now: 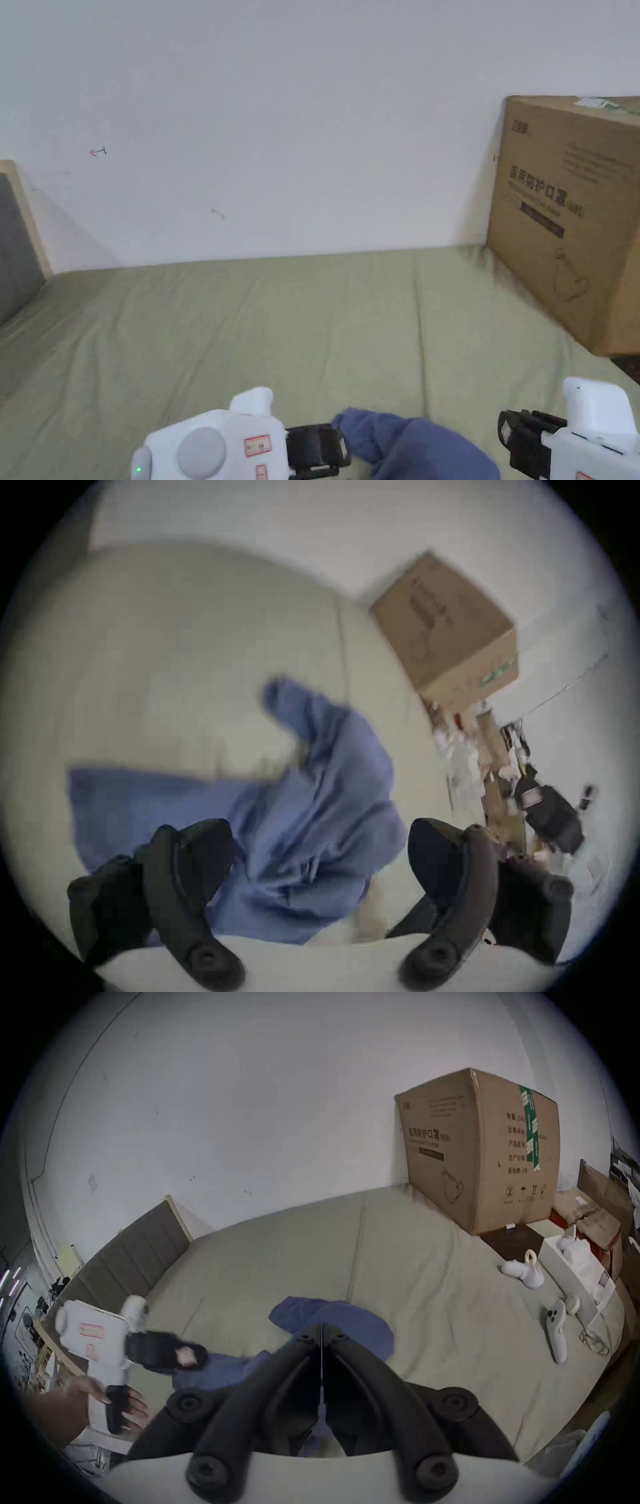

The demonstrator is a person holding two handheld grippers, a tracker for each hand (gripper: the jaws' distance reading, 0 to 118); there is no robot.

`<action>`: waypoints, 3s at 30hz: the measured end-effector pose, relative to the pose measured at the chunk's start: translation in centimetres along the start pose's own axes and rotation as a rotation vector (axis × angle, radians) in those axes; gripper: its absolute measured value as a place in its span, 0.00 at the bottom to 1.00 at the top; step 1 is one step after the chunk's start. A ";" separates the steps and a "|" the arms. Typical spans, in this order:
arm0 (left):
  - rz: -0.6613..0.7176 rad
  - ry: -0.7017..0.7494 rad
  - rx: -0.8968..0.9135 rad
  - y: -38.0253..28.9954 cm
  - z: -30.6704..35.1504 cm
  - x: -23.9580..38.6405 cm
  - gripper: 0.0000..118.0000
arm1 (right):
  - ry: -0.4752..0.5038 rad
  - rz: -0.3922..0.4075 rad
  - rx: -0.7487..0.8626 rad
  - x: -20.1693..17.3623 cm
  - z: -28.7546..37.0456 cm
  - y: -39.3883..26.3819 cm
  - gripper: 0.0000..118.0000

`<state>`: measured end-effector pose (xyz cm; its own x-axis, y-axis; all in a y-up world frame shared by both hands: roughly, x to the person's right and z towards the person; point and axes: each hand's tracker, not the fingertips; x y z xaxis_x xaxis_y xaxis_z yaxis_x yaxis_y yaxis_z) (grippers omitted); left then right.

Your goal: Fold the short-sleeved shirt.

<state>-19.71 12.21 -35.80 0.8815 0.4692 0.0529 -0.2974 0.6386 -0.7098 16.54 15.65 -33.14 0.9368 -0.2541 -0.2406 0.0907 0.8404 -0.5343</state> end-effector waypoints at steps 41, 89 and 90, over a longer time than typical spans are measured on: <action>0.079 0.479 -0.259 -1.8 -6.8 -20.4 0.89 | -0.060 0.147 0.150 -1.7 -2.9 -1.0 0.01; -0.232 0.419 0.337 9.1 18.7 -8.7 0.02 | 0.103 0.054 -0.211 6.0 -5.6 19.5 0.00; -0.261 0.413 0.350 10.6 19.2 -7.7 0.02 | 0.096 0.059 -0.175 5.8 -4.2 20.6 0.00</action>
<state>-36.72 27.09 -30.27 0.9904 0.0385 -0.1328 -0.0928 0.8969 -0.4325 22.39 29.49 -48.90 0.9016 -0.2582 -0.3470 -0.0311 0.7615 -0.6474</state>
